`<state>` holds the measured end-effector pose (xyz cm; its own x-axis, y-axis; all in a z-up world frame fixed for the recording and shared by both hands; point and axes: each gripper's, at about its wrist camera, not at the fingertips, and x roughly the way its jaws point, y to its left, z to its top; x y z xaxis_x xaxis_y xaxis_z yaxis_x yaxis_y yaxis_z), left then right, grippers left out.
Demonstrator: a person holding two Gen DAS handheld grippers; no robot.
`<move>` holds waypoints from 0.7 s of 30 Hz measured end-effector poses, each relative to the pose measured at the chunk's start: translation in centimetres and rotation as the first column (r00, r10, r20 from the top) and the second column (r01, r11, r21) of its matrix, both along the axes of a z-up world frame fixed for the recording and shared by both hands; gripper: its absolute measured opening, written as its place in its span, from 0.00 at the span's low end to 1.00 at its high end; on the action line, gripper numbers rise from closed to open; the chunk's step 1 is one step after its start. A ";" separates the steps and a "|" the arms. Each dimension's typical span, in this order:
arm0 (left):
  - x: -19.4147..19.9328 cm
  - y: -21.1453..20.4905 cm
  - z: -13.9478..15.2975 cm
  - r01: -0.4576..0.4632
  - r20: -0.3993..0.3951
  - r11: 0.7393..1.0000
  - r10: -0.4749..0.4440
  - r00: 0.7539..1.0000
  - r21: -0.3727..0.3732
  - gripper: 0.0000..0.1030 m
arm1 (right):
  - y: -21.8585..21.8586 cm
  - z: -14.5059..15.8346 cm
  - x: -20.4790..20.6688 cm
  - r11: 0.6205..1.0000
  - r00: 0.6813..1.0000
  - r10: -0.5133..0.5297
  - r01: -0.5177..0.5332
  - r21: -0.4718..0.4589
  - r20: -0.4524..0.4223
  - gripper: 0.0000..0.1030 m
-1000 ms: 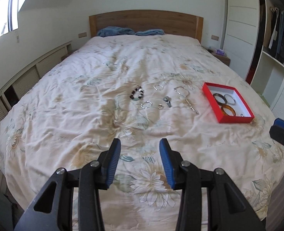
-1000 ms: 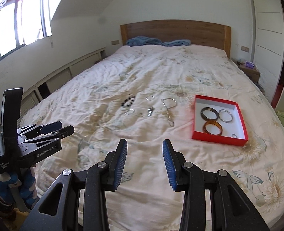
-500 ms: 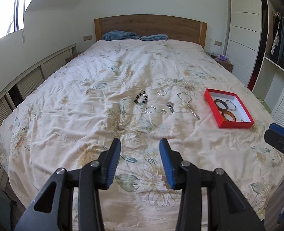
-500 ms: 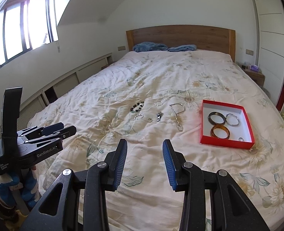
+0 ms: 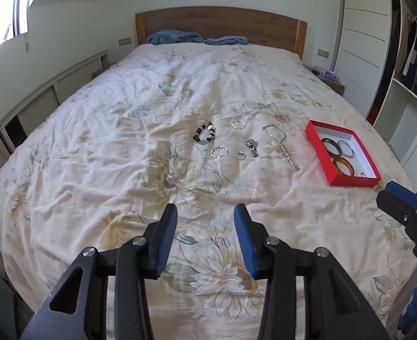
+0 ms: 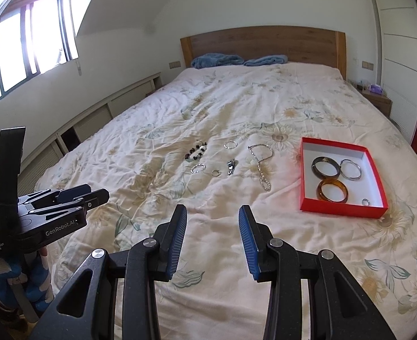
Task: Organize jewelry
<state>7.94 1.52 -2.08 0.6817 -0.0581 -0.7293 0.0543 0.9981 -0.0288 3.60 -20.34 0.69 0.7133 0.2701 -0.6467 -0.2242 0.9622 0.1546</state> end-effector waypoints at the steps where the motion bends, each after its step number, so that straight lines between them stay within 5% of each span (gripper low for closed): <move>1: 0.4 0.0 -0.3 0.001 -0.007 1.000 -0.001 1.000 0.000 0.39 | 0.1 -0.2 0.4 1.000 1.000 0.002 -0.002 -0.002 -0.005 0.37; 21: 13.8 0.6 -7.6 0.001 -0.171 0.996 -0.016 0.985 -0.090 0.37 | 1.9 -6.5 13.0 0.990 0.980 0.142 -0.140 0.026 -0.139 0.30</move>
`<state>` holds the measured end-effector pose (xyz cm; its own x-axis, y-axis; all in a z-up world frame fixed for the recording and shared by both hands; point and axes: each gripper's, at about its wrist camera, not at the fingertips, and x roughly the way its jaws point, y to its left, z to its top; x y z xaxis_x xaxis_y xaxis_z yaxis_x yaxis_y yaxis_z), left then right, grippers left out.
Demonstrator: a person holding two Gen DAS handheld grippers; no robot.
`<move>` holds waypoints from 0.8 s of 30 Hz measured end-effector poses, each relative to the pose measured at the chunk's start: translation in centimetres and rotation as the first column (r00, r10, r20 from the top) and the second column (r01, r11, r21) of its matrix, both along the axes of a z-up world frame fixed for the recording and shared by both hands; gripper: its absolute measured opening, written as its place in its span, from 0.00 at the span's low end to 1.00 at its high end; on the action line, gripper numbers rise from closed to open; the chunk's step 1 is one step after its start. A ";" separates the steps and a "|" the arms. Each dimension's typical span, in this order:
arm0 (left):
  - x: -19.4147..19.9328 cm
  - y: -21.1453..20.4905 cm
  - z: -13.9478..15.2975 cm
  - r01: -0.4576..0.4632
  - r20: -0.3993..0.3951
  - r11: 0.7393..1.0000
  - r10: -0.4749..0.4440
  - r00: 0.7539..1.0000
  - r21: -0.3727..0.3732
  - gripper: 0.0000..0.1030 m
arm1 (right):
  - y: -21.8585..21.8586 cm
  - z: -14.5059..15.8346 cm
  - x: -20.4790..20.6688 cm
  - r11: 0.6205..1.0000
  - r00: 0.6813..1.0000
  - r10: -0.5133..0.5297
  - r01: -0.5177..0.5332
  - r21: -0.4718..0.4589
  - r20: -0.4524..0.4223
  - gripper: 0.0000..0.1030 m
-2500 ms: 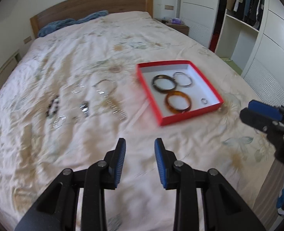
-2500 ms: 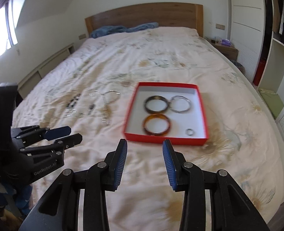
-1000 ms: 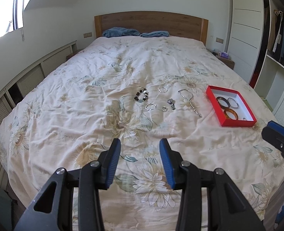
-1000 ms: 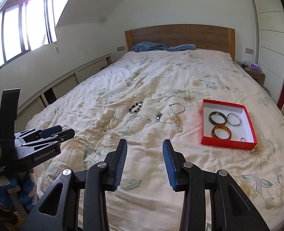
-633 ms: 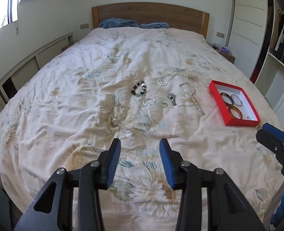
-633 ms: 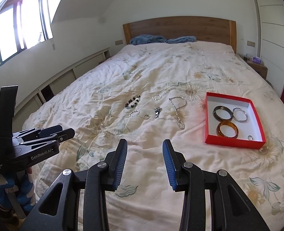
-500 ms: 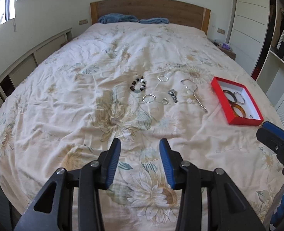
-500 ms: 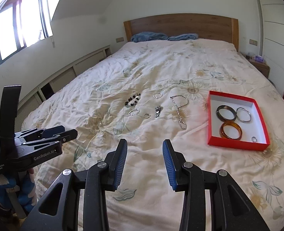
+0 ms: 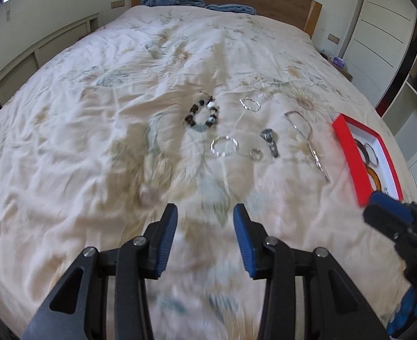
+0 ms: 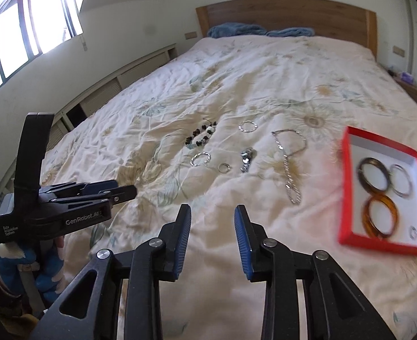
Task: Organize jewelry
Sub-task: 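Grasp the twisted silver bangle with the left tool while the right tool grasps a silver ring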
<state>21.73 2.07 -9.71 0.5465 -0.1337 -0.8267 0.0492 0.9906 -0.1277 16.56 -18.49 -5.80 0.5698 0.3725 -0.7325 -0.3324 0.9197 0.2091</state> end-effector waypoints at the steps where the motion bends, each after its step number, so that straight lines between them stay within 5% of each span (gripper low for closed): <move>1: 0.7 0.0 -0.2 0.003 -0.004 1.000 -0.003 1.000 -0.005 0.37 | 0.2 -0.4 1.1 1.000 1.000 0.008 -0.008 0.005 -0.006 0.30; 13: 10.5 -1.1 -4.5 0.077 -0.035 0.997 -0.078 0.996 -0.028 0.24 | 2.4 -5.7 10.1 0.997 0.995 0.066 -0.063 0.039 -0.069 0.28; 24: 12.6 -1.2 -8.1 0.129 -0.051 0.991 -0.130 0.990 -0.017 0.17 | 3.5 -9.7 14.3 0.993 0.986 0.118 -0.114 0.038 -0.118 0.27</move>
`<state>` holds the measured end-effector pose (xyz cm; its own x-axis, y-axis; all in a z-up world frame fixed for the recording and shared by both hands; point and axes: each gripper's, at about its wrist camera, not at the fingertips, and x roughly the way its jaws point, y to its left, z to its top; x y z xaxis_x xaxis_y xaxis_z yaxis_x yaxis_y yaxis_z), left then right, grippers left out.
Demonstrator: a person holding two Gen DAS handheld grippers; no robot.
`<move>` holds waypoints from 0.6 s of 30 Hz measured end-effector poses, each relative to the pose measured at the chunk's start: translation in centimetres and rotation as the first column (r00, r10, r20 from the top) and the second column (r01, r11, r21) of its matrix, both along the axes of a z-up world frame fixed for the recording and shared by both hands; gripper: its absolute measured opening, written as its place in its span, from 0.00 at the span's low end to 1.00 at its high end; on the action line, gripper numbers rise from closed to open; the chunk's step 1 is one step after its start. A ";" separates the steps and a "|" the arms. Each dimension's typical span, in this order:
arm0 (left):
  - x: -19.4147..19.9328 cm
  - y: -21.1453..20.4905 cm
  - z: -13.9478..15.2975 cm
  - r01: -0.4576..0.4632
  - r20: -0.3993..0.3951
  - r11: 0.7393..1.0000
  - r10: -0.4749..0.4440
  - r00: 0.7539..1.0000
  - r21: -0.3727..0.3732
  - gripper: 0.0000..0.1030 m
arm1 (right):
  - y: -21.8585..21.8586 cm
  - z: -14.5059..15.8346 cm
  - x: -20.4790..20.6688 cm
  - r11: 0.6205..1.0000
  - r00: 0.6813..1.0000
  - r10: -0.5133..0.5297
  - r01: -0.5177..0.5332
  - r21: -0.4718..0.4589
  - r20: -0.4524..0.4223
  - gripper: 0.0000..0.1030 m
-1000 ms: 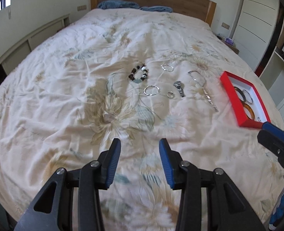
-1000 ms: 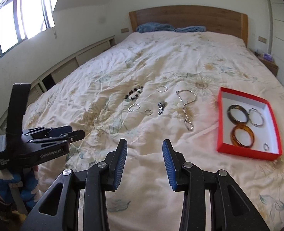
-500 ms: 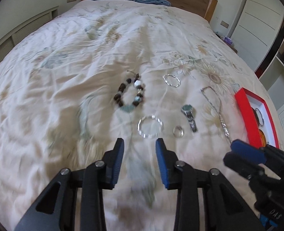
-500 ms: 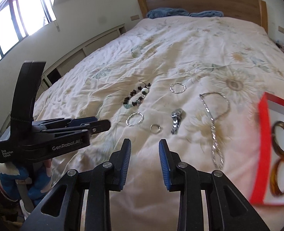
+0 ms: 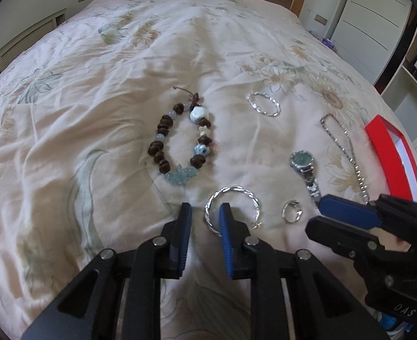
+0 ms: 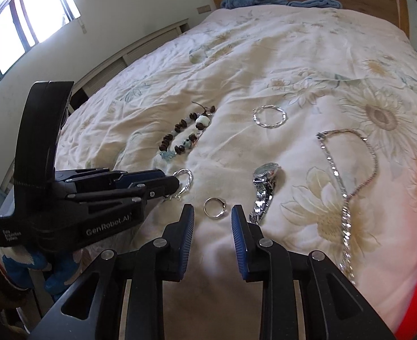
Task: Organize jewelry
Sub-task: 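Grasp the twisted silver bangle with the left tool while the right tool grasps a silver ring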
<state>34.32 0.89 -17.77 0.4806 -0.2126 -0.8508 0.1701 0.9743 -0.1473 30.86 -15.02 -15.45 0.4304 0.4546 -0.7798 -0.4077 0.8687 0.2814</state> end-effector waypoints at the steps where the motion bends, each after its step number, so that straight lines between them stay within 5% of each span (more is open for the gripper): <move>1: 0.0 0.0 -0.2 0.004 0.001 1.000 -0.004 1.000 0.003 0.17 | 0.1 -0.2 0.2 1.000 1.000 0.003 -0.003 -0.003 -0.002 0.27; 18: 0.0 0.3 -1.0 0.016 0.012 1.000 -0.016 1.000 -0.019 0.08 | 1.7 -2.5 1.5 0.998 0.999 0.039 -0.040 -0.056 -0.027 0.19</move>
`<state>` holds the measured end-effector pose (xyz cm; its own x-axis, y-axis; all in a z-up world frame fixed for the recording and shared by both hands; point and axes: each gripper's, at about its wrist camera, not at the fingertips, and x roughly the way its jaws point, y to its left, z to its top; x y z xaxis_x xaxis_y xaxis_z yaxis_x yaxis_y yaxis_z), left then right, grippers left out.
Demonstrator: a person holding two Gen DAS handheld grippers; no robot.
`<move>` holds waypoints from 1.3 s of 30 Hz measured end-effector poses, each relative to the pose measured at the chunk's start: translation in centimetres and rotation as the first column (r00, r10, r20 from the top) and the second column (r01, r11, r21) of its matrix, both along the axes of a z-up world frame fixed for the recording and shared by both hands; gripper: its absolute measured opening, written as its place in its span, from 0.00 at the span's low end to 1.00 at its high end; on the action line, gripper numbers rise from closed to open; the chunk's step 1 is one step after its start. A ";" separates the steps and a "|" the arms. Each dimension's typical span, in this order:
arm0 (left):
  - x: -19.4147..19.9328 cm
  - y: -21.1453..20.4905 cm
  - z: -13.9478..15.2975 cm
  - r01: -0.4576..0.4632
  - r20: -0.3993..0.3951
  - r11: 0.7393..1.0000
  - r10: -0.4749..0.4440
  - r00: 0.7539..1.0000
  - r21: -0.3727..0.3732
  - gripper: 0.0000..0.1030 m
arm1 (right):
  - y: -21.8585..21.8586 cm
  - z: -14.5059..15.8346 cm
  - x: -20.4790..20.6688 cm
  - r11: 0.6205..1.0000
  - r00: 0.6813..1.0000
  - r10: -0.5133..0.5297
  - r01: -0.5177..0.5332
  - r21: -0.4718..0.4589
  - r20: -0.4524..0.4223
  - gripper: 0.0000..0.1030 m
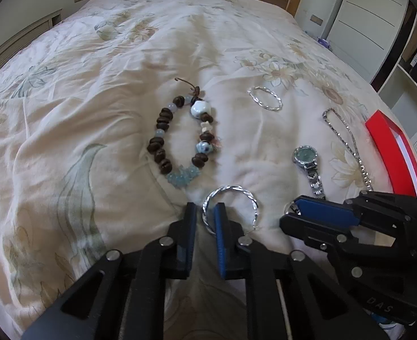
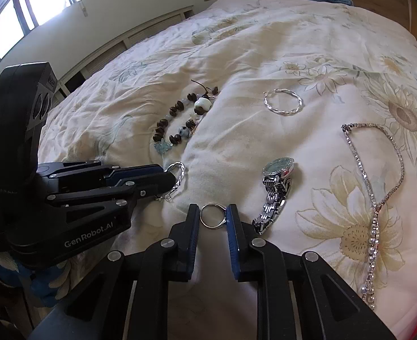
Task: Organize jewelry
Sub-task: 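Grasp the twisted silver bangle with the left tool while the right tool grasps a silver ring, then carry the twisted bangle and silver ring over the red box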
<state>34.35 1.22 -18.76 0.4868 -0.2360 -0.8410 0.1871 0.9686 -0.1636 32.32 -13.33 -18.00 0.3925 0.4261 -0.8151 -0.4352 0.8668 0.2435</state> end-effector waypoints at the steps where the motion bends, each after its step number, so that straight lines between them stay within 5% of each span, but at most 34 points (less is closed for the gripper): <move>1: 0.0 0.0 0.0 -0.002 0.001 1.000 0.002 1.000 0.003 0.06 | 0.0 0.0 -0.1 1.000 1.000 0.002 -0.002 -0.004 0.003 0.19; 12: -1.7 -0.1 1.6 -0.028 0.015 0.999 0.028 1.000 0.033 0.04 | -0.9 3.0 -2.8 0.999 0.999 -0.029 0.029 0.028 0.025 0.19; 25: -8.8 -0.4 7.0 -0.025 0.054 1.000 0.024 0.998 0.019 0.04 | -3.9 9.5 -10.6 0.993 0.990 -0.114 0.110 0.048 0.084 0.19; 39: -13.9 -12.0 11.6 0.172 0.086 0.984 -0.169 0.982 -0.033 0.04 | -15.9 13.1 -18.4 0.942 0.930 -0.335 0.330 0.055 0.150 0.19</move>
